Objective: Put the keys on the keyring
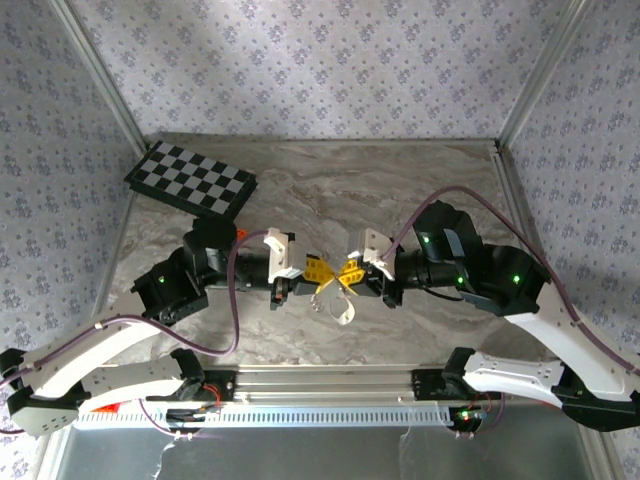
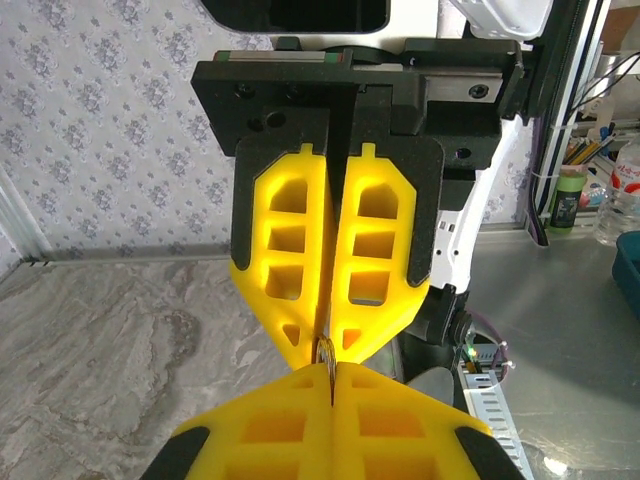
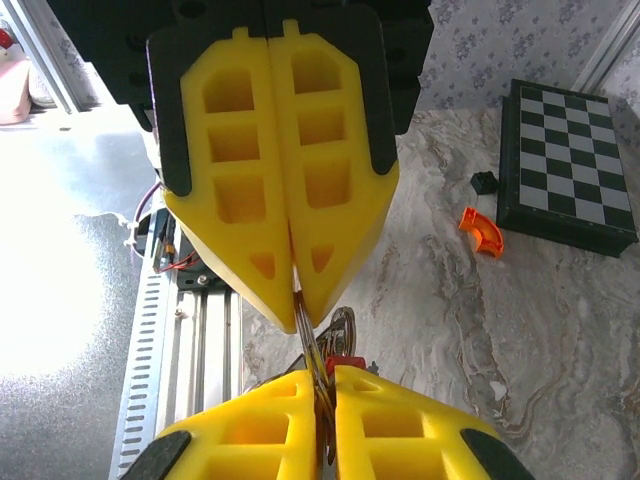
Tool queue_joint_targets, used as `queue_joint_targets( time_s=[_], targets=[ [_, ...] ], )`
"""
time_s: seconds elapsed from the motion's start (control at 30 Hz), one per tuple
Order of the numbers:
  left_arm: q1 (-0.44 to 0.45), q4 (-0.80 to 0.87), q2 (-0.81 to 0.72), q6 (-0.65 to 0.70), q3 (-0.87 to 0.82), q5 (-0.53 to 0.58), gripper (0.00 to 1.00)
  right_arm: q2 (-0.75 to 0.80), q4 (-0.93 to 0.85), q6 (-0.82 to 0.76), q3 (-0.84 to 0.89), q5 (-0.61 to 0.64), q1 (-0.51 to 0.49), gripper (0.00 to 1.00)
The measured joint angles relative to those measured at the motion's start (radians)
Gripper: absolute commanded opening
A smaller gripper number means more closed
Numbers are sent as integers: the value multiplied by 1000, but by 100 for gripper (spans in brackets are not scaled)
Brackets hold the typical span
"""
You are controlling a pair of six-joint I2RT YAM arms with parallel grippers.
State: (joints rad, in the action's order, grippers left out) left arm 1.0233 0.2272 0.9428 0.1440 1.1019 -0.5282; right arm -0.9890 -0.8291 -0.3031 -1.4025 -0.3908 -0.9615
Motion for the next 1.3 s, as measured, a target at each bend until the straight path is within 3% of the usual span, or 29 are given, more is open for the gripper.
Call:
queue_joint_targets(
  time_s=[0.4, 0.67, 1.2, 1.3],
  targets=[
    [0, -37, -5, -8, 0, -23, 0, 7, -4, 0, 26, -3, 0, 19],
    [0, -49, -5, -8, 0, -48, 0, 68, 42, 14, 45, 2, 0, 33],
    [0, -52, -5, -15, 0, -71, 0, 82, 147, 35, 86, -51, 0, 30],
    [0, -52, -5, -15, 0, -71, 0, 80, 156, 37, 91, -61, 0, 23]
  ],
)
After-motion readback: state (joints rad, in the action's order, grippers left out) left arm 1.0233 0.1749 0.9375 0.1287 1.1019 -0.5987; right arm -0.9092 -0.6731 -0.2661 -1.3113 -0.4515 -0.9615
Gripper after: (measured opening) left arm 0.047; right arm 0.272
